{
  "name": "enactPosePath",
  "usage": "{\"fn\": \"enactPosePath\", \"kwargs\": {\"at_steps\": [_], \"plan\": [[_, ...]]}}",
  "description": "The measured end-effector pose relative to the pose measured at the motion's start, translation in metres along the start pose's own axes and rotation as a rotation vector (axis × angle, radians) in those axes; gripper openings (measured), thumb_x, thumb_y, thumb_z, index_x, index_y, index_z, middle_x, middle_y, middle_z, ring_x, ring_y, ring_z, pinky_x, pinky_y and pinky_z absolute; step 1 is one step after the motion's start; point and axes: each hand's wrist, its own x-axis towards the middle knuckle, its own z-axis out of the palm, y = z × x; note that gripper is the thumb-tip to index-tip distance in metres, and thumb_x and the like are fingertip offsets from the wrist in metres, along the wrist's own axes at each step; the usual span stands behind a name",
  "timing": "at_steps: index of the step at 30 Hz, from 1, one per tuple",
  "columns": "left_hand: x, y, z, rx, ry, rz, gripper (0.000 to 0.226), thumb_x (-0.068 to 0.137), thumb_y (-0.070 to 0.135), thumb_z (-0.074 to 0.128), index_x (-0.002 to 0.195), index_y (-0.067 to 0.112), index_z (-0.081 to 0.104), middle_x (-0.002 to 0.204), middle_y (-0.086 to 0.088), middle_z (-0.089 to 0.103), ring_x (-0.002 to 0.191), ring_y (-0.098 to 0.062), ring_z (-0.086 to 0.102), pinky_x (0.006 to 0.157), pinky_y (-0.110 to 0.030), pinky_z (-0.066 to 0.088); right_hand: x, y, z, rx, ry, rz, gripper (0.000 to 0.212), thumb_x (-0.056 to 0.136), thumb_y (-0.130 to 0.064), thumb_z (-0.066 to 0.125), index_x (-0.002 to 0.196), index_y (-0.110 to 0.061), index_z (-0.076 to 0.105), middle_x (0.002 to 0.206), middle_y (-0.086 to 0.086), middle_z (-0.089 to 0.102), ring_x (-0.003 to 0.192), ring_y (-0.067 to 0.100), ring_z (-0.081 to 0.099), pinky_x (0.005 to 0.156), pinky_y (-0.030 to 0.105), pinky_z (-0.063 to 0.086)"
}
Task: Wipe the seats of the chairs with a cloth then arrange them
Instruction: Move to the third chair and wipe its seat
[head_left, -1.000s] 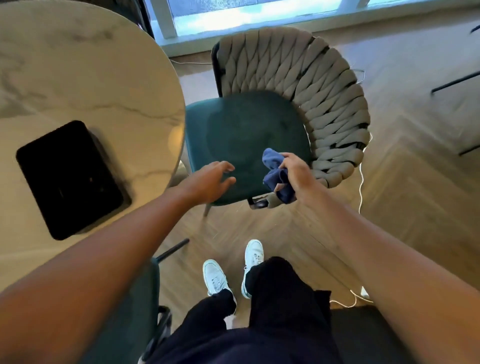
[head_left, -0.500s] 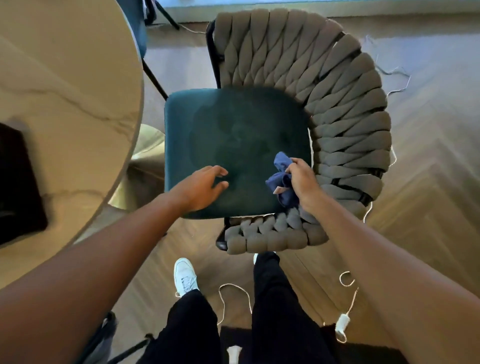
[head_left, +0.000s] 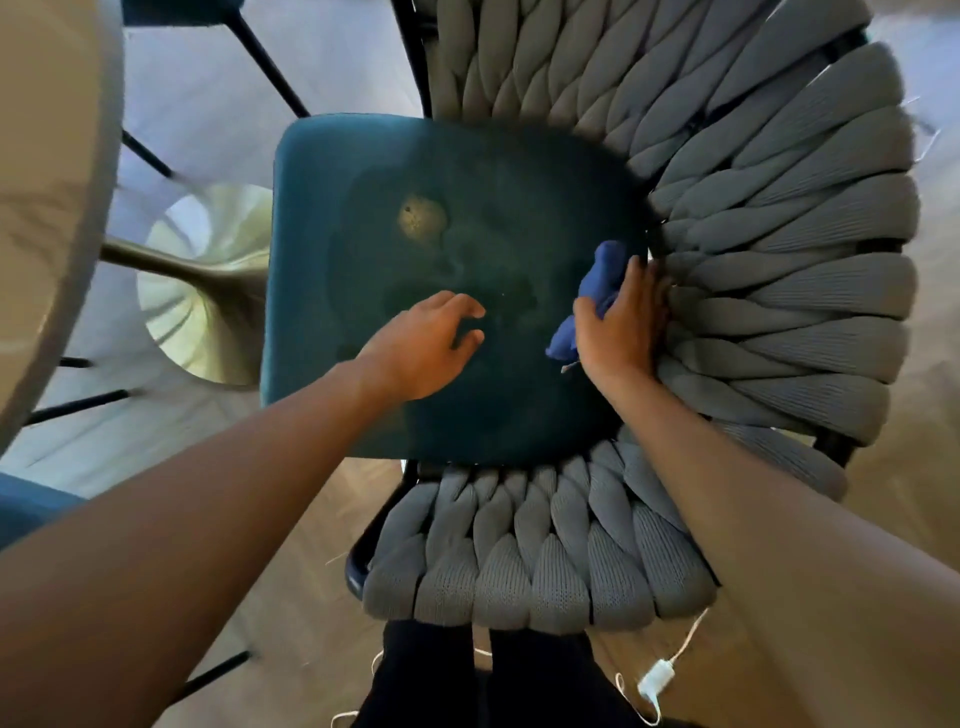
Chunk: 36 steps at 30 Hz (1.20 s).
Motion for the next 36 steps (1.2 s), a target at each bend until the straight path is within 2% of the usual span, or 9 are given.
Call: {"fn": "enactPosePath", "kwargs": {"at_steps": [3,8,12,17,20,22,25,30,36], "plan": [[0.02,-0.004,0.005,0.06,0.093,0.035,0.036,0.102,0.035,0.05,0.134,0.02,0.056,0.136,-0.004,0.057,0.117,-0.027,0.06,0.103,-0.042,0.045,0.015,0.016,0.029,-0.24,-0.051,0.0,0.093,0.097,-0.052,0.05,0.16,-0.006,0.0,0.168,0.02,-0.006,0.155,0.036,-0.006,0.123,0.047,-0.004],[0.038,-0.015,0.011,0.107,0.162,0.056,0.036,0.101,0.033,0.052,0.134,0.018,0.056,0.135,-0.007,0.056,0.124,-0.032,0.053,0.104,-0.046,0.041,0.021,0.009,0.057,-0.316,-0.011,-0.137,0.072,0.098,-0.016,0.047,0.157,0.004,0.011,0.165,0.029,0.005,0.153,0.045,0.005,0.124,0.05,0.002],[0.041,-0.023,0.011,0.118,0.171,0.065,0.037,0.101,0.034,0.052,0.135,0.02,0.055,0.138,-0.005,0.054,0.128,-0.031,0.051,0.107,-0.047,0.039,0.007,-0.004,0.075,-0.192,0.015,-0.334,0.064,0.091,-0.009,0.035,0.152,0.008,0.029,0.161,0.032,0.02,0.15,0.049,0.016,0.124,0.052,0.011],[0.035,-0.027,0.004,0.105,0.204,0.026,0.037,0.102,0.035,0.051,0.136,0.021,0.054,0.139,-0.004,0.054,0.13,-0.029,0.049,0.109,-0.046,0.036,-0.015,-0.001,0.085,-0.145,-0.269,-0.667,0.066,0.088,-0.014,0.03,0.148,0.011,0.038,0.157,0.033,0.028,0.148,0.051,0.021,0.121,0.059,0.02],[0.029,-0.029,0.0,0.105,0.187,0.001,0.037,0.102,0.034,0.052,0.136,0.02,0.054,0.14,-0.004,0.054,0.131,-0.03,0.049,0.11,-0.047,0.036,-0.025,0.008,0.07,-0.131,-0.507,-0.836,0.064,0.091,-0.021,0.027,0.148,0.005,0.042,0.159,0.024,0.032,0.151,0.039,0.024,0.125,0.045,0.014],[0.026,-0.031,-0.002,0.109,0.182,-0.005,0.037,0.101,0.034,0.052,0.136,0.02,0.054,0.14,-0.005,0.054,0.13,-0.03,0.049,0.109,-0.046,0.036,-0.028,0.004,0.053,-0.003,-0.506,-0.781,0.059,0.093,-0.018,0.028,0.145,0.003,0.049,0.156,0.02,0.04,0.149,0.032,0.032,0.125,0.037,0.017],[0.025,-0.036,-0.003,0.08,0.211,-0.022,0.036,0.102,0.035,0.052,0.135,0.02,0.054,0.139,-0.004,0.054,0.129,-0.029,0.049,0.109,-0.046,0.036,-0.012,-0.015,0.027,0.231,-0.257,-0.529,0.051,0.095,-0.005,0.036,0.143,0.001,0.052,0.152,0.017,0.047,0.145,0.025,0.039,0.122,0.035,0.026],[0.029,-0.047,0.002,0.033,0.275,-0.022,0.034,0.103,0.033,0.051,0.133,0.018,0.056,0.135,-0.003,0.056,0.126,-0.027,0.052,0.108,-0.044,0.037,0.053,-0.038,0.031,0.14,-0.037,-0.204,0.058,0.102,-0.01,0.034,0.158,-0.007,0.022,0.167,0.019,0.015,0.154,0.034,0.015,0.125,0.047,0.016],[0.028,-0.057,0.01,-0.055,0.393,-0.014,0.029,0.102,0.031,0.053,0.128,0.019,0.059,0.13,-0.001,0.059,0.122,-0.025,0.055,0.107,-0.044,0.042,0.005,-0.063,0.108,-0.035,-0.108,-0.459,0.064,0.086,-0.007,0.031,0.148,0.009,0.037,0.159,0.033,0.023,0.149,0.049,0.019,0.123,0.053,0.015]]}}
